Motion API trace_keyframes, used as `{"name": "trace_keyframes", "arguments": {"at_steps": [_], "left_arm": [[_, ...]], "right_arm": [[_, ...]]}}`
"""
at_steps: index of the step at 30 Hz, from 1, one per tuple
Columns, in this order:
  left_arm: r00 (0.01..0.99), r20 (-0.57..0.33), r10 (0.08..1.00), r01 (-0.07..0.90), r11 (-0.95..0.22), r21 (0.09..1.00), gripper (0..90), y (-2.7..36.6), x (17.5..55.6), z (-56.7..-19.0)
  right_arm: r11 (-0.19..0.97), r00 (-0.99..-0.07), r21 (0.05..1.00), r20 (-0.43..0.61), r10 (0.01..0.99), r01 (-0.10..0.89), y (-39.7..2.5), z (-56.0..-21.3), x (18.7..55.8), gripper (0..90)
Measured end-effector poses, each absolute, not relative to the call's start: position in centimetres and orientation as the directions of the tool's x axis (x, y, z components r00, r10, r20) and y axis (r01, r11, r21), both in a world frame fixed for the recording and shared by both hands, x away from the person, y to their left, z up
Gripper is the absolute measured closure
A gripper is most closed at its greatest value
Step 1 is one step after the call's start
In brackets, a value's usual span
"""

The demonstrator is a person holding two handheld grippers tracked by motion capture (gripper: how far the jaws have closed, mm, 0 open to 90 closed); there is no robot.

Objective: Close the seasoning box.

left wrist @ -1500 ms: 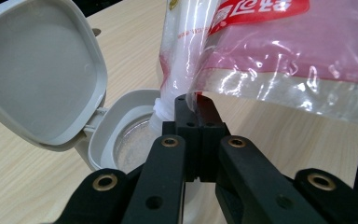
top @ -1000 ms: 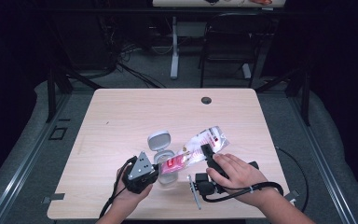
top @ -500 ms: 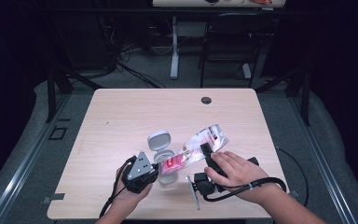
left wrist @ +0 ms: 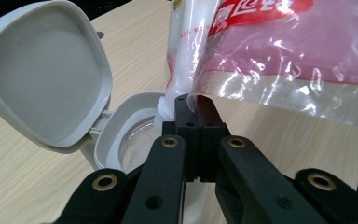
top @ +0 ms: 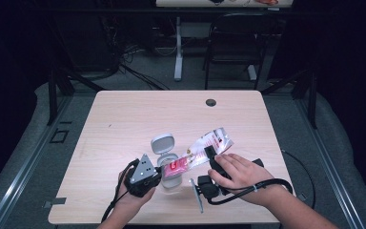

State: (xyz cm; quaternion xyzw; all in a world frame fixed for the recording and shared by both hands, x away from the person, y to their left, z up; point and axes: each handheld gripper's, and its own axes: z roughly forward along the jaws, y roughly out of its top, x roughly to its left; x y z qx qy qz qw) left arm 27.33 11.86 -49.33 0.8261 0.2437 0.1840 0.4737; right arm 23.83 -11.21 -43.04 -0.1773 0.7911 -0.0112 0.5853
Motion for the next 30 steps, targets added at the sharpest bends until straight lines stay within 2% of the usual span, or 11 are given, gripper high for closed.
{"name": "trace_keyframes", "arguments": {"at_steps": [30], "left_arm": [[0.815, 0.058, 0.577, 0.231, -0.415, 0.88, 90.0, 11.92, 27.41, -49.25]], "right_arm": [[0.922, -0.253, -0.281, -0.902, -0.349, -0.267, -10.69, -42.13, 23.87, 83.7]]}}
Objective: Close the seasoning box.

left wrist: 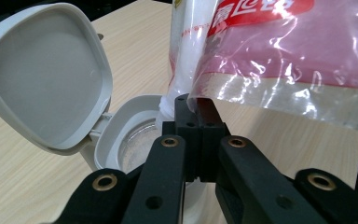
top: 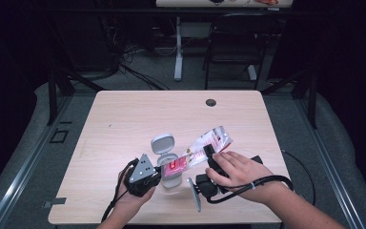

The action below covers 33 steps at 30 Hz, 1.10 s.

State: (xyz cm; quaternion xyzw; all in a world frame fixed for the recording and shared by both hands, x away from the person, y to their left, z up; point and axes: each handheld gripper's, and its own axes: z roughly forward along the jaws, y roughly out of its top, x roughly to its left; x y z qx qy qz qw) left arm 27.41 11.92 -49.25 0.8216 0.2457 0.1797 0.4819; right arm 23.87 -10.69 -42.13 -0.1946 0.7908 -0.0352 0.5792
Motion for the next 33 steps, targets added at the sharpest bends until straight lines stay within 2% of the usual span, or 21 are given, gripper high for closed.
{"name": "trace_keyframes", "arguments": {"at_steps": [33], "left_arm": [[0.817, 0.061, 0.573, 0.219, -0.407, 0.887, 90.0, 12.0, 27.1, -48.9]], "right_arm": [[0.913, -0.243, -0.306, -0.896, -0.372, -0.27, -10.4, -41.1, 23.7, 85.3]]}}
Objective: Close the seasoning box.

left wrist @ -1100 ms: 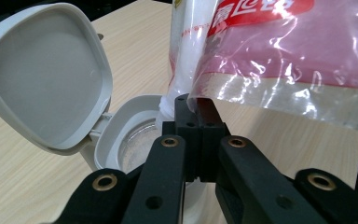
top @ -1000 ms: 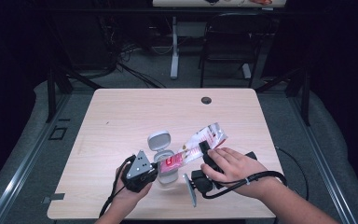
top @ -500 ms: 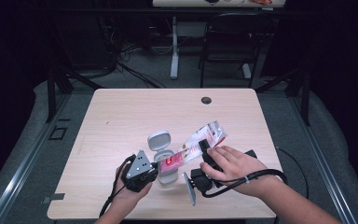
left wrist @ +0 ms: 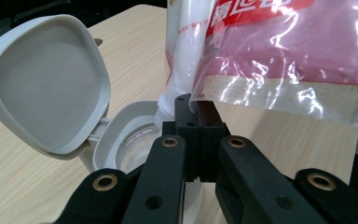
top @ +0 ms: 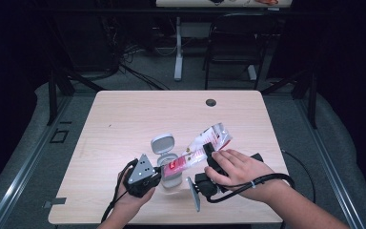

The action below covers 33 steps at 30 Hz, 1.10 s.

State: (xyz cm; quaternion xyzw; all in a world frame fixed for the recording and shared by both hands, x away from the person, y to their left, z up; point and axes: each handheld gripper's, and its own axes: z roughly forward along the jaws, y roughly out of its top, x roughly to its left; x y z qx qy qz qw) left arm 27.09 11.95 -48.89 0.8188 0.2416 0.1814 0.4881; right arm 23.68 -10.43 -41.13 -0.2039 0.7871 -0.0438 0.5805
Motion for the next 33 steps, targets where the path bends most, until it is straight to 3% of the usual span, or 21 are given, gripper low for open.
{"name": "trace_keyframes", "arguments": {"at_steps": [33], "left_arm": [[0.817, 0.054, 0.574, 0.229, -0.409, 0.883, 90.0, 12.09, 27.08, -49.08]], "right_arm": [[0.904, -0.23, -0.33, -0.89, -0.394, -0.271, -9.83, -40.8, 23.53, 85.4]]}}
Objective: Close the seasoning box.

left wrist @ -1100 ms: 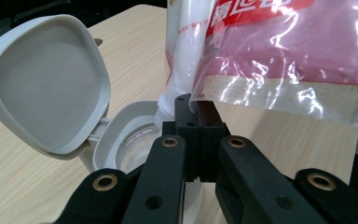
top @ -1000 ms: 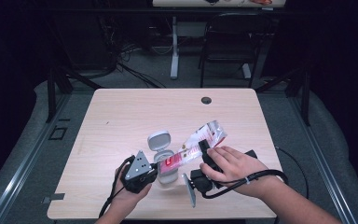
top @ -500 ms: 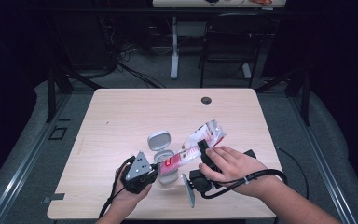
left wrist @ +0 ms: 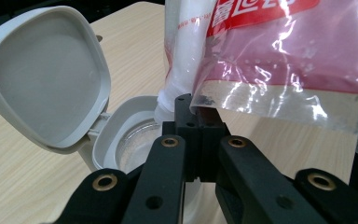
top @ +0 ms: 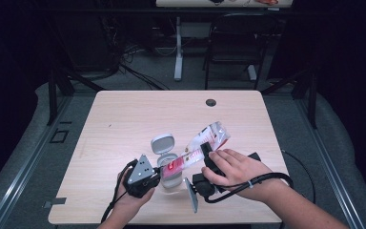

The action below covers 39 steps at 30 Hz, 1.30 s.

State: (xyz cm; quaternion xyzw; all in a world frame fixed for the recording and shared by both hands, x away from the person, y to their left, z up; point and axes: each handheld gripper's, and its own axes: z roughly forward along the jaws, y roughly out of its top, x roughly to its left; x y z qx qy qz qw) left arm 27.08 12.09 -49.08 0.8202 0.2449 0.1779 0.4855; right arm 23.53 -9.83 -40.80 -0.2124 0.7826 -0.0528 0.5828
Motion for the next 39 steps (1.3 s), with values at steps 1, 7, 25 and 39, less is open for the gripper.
{"name": "trace_keyframes", "arguments": {"at_steps": [1, 7, 25, 39], "left_arm": [[0.816, 0.053, 0.575, 0.23, -0.407, 0.884, 90.0, 12.1, 27.08, -49.08], [0.815, 0.052, 0.577, 0.23, -0.405, 0.885, 90.0, 12.12, 27.08, -49.11], [0.818, 0.054, 0.573, 0.225, -0.405, 0.886, 90.0, 12.15, 26.95, -48.95], [0.817, 0.046, 0.575, 0.232, -0.401, 0.886, 90.0, 12.43, 26.47, -48.85]], "right_arm": [[0.904, -0.23, -0.33, -0.89, -0.394, -0.271, -9.82, -40.77, 23.53, 85.4], [0.905, -0.228, -0.324, -0.893, -0.389, -0.275, -9.8, -40.82, 23.55, 85.5], [0.905, -0.222, -0.325, -0.894, -0.389, -0.276, -9.72, -40.43, 23.44, 85.5], [0.904, -0.216, -0.314, -0.899, -0.382, -0.289, -9.64, -40.35, 23.25, 85.6]]}}
